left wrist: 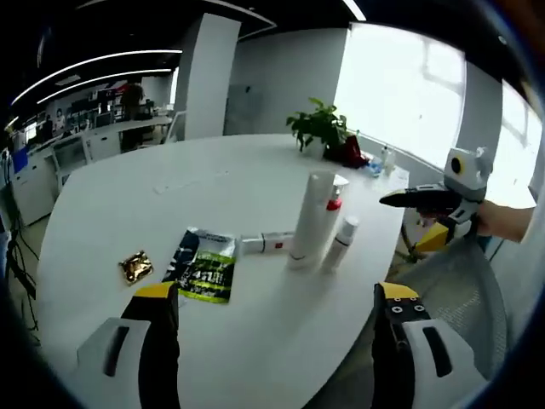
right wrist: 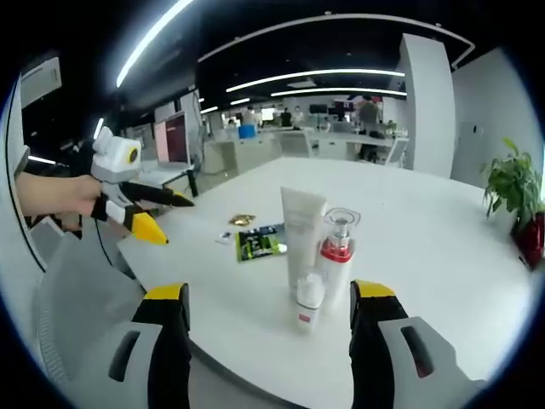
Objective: Arrange the skincare products in the storage area until every visible bottle or jar stands upright without overlapping.
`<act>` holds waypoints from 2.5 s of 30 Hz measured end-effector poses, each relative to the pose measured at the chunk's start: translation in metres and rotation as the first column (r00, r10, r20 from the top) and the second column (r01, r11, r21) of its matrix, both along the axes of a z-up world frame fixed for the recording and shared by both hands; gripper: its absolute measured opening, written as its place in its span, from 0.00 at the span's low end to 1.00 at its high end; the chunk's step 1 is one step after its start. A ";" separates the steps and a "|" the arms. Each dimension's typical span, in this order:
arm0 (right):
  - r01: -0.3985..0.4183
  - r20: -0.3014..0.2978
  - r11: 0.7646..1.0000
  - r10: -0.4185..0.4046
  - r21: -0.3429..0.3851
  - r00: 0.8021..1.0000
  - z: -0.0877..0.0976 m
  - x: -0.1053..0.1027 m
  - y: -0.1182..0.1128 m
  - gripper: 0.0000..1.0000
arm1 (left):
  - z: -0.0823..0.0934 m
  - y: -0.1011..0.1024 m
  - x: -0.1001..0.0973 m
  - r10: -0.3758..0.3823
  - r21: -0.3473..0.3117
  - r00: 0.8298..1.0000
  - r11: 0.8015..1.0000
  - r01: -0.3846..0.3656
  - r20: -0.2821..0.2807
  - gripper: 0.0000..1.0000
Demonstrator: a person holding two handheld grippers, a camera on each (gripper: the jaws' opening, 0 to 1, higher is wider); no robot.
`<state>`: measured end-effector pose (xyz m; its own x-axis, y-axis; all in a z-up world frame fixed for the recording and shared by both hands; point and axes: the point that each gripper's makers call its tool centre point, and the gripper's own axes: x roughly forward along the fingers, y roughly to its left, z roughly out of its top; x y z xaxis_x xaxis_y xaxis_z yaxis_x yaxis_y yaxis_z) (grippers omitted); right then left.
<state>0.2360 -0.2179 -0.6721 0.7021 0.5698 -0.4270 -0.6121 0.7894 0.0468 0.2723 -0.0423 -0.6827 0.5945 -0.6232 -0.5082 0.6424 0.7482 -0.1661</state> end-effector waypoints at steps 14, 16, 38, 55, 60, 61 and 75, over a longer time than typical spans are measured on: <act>0.009 -0.009 0.999 -0.010 -0.032 1.000 -0.003 0.002 -0.002 0.76 | -0.021 -0.014 0.025 -0.116 0.079 0.993 0.990 0.118 -0.021 0.83; 0.012 -0.011 0.999 -0.013 -0.040 1.000 -0.004 0.002 -0.003 0.76 | -0.023 -0.016 0.029 -0.129 0.081 0.991 0.988 0.131 -0.024 0.83; 0.018 -0.042 0.999 -0.020 -0.051 0.999 -0.010 0.003 -0.004 0.76 | -0.065 -0.022 0.073 -0.288 0.216 0.955 0.931 0.295 -0.062 0.71; 0.031 -0.055 0.998 -0.033 -0.045 0.998 -0.011 0.004 -0.006 0.76 | -0.088 -0.047 0.100 -0.405 0.293 0.911 0.864 0.411 -0.081 0.61; 0.035 -0.058 0.998 -0.038 -0.042 0.998 -0.012 0.004 -0.006 0.76 | -0.099 -0.054 0.112 -0.451 0.324 0.888 0.830 0.454 -0.091 0.59; 0.036 -0.060 0.999 -0.038 -0.041 0.997 -0.012 0.004 -0.006 0.76 | -0.101 -0.055 0.115 -0.455 0.327 0.886 0.826 0.459 -0.093 0.59; 0.033 -0.069 0.999 -0.036 -0.038 0.997 -0.013 0.003 -0.006 0.76 | -0.118 -0.087 0.132 -0.560 0.409 0.819 0.723 0.557 -0.125 0.54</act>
